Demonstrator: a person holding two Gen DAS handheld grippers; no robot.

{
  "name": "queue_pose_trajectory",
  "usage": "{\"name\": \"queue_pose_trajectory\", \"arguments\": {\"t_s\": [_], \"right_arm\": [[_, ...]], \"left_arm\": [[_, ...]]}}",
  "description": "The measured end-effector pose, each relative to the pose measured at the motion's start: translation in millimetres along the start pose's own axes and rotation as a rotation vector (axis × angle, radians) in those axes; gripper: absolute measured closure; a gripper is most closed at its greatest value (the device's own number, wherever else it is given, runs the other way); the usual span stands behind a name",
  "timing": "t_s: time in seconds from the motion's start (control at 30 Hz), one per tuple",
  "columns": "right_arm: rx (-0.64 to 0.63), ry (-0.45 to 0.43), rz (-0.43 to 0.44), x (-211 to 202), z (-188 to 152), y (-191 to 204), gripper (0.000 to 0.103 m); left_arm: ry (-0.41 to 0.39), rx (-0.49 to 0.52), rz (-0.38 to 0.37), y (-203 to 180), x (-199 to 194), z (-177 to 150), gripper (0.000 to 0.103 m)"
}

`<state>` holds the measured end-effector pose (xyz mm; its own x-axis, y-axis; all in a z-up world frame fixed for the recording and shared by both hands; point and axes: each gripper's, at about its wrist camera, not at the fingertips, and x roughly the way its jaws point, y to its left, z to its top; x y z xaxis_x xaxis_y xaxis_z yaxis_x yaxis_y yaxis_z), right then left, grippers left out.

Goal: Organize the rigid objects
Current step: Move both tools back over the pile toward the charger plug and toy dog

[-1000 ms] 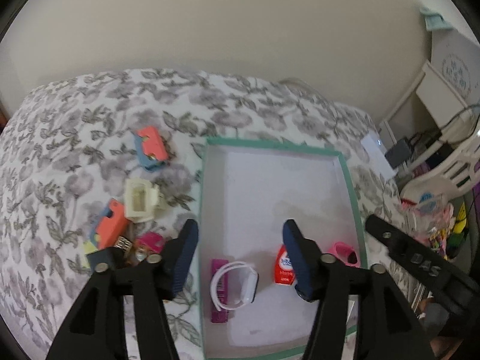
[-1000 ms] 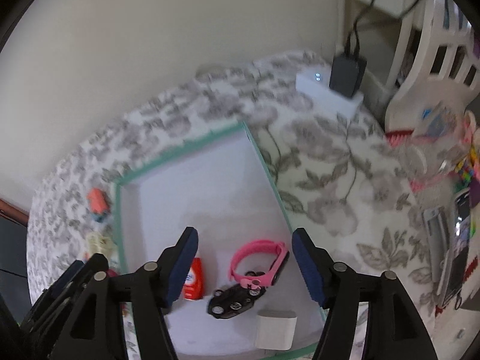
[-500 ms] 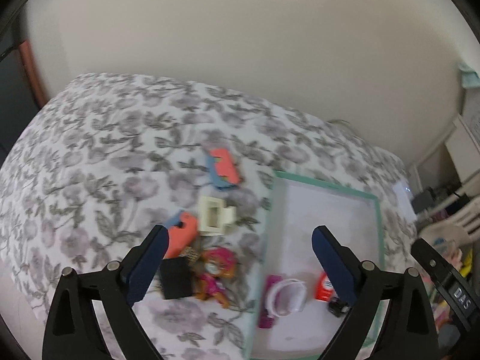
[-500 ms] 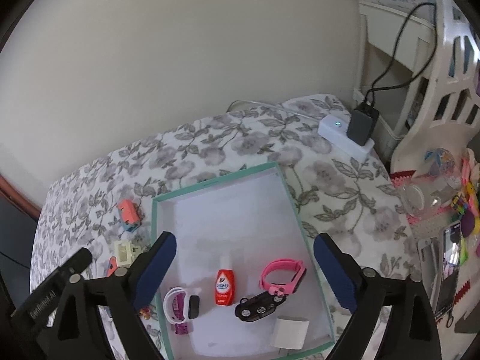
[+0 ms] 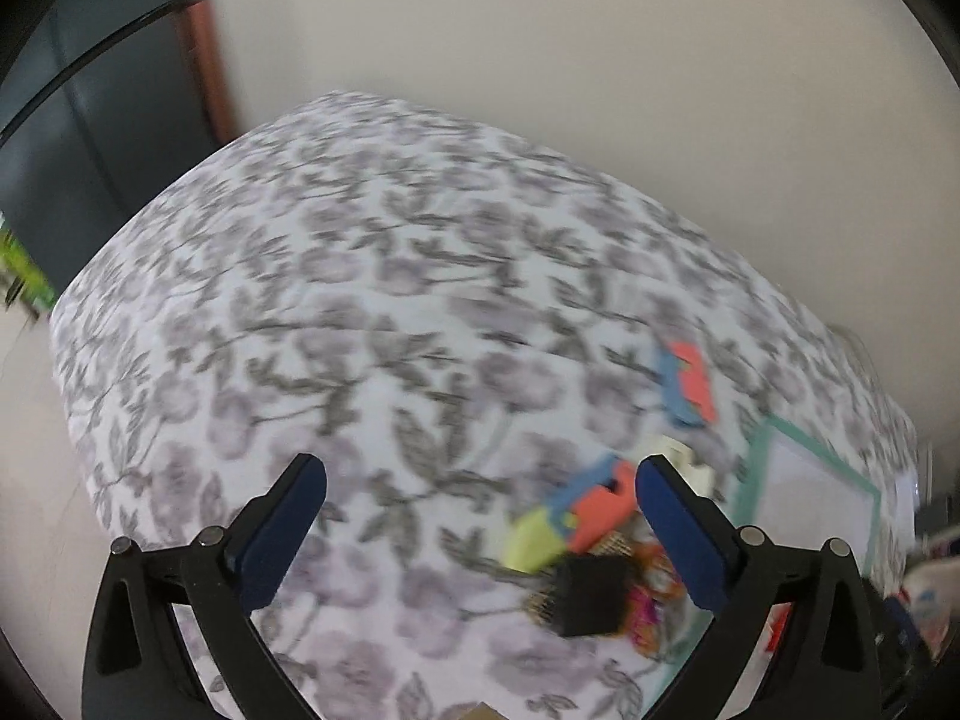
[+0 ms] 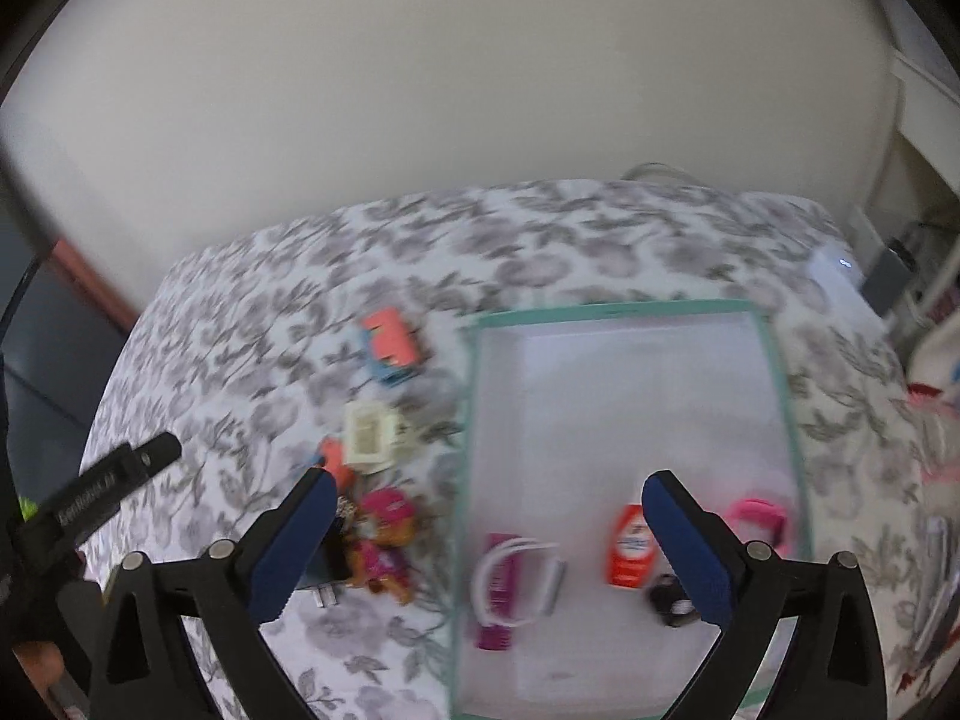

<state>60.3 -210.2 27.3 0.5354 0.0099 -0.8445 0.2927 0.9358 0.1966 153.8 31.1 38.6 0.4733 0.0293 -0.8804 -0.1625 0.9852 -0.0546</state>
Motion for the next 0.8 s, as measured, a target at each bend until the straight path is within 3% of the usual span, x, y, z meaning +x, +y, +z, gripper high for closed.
{"name": "queue_pose_trajectory", "arguments": {"t_s": [0.17, 0.4, 0.63, 0.8], "right_arm": [[-0.063, 0.053, 0.029, 21.8, -10.4, 29.4, 0.0], [-0.107, 0.138, 0.012, 54.8, -24.9, 45.3, 0.0], [-0.088, 0.187, 0.006, 73.8, -32.2, 38.1, 0.0], [-0.047, 0.167, -0.02, 69.0, -26.8, 20.6, 0.0]], "left_arm": [[0.032, -0.055, 0.011, 24.4, 8.6, 1.8, 0.0], [0.142, -0.013, 0.022, 16.2, 35.8, -10.9, 0.0], [0.26, 0.024, -0.006, -3.3, 65.8, -30.1, 0.0], [0.277, 0.065, -0.028, -19.2, 67.8, -35.9, 0.0]]}}
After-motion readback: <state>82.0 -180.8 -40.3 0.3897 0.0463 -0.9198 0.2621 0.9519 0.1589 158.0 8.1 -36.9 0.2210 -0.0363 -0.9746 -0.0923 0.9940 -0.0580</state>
